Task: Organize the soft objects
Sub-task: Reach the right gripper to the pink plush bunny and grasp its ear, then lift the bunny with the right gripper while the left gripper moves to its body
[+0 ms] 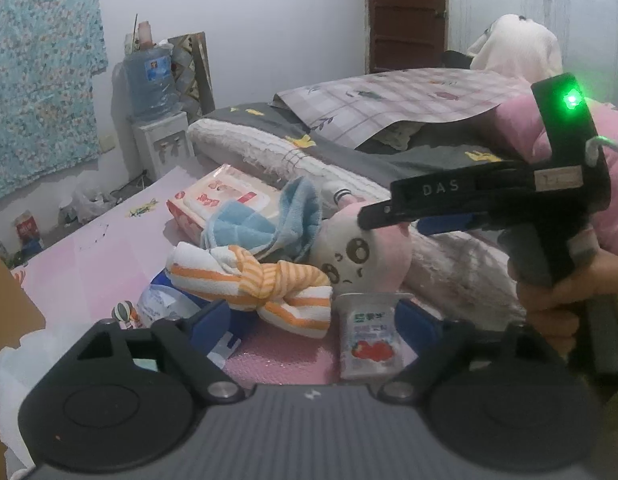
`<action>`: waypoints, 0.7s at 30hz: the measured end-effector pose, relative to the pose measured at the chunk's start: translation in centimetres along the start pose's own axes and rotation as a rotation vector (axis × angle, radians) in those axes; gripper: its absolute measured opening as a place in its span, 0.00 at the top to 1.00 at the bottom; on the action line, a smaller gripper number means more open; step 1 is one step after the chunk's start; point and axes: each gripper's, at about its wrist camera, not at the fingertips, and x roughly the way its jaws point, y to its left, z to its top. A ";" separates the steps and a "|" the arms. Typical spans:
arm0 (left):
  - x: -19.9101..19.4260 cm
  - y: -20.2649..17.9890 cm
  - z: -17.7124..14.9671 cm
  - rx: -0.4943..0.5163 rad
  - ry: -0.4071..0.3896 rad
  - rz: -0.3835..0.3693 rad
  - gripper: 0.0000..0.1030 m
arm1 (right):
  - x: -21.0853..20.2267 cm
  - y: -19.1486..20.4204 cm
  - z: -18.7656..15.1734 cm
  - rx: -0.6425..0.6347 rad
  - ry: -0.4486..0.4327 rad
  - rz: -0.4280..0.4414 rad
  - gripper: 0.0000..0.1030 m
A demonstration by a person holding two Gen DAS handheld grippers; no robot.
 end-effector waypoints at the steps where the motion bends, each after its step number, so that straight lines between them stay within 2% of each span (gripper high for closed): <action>1: 0.2 0.1 0.0 -0.005 0.007 0.002 0.15 | 0.2 0.4 0.0 -0.024 0.003 0.000 0.24; 5: 0.7 0.6 -0.2 -0.029 0.025 -0.010 0.23 | 0.9 2.1 0.2 -0.101 0.023 0.009 0.32; 9: 0.8 0.7 -0.3 -0.046 0.028 -0.019 0.29 | 1.7 3.3 -0.1 -0.126 0.065 0.042 0.38; 11: 0.6 0.8 -0.4 -0.055 0.025 -0.020 0.30 | 1.7 3.5 -0.2 -0.128 0.056 0.034 0.40; 15: -0.2 0.8 -0.6 -0.065 0.019 -0.020 0.31 | 1.4 2.4 0.1 -0.039 0.050 0.050 0.45; 21: -1.9 1.0 -0.6 -0.059 -0.006 -0.006 0.31 | -0.9 -0.2 1.4 0.075 -0.004 0.057 0.47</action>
